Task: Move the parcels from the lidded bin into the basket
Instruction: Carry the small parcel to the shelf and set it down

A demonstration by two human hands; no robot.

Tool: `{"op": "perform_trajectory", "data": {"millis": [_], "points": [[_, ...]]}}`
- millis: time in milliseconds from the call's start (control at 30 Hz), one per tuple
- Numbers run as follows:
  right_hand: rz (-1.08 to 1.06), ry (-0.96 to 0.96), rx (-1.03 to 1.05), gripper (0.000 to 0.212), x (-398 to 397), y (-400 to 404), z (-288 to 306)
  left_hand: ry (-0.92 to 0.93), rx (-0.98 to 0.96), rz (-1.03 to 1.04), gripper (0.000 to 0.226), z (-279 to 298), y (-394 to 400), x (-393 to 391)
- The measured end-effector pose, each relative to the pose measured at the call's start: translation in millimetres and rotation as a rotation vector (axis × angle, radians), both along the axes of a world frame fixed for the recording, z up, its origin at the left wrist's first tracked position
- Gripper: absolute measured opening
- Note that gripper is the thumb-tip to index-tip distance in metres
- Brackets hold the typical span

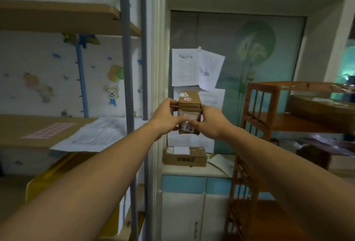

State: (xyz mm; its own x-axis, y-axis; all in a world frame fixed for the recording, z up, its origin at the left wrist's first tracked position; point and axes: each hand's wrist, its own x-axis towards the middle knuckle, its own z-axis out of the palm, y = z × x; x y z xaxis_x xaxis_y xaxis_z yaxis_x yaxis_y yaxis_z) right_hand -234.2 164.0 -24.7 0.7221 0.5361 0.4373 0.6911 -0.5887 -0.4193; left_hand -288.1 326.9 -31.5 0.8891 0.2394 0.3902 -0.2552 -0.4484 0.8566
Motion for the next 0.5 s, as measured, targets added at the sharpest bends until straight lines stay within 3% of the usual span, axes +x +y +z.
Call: {"op": "perform_trajectory", "data": {"millis": [500], "points": [[0.150,-0.019,0.111,0.045,45,30,-5,-0.016,0.027,0.135,0.045,3,25,16]]}}
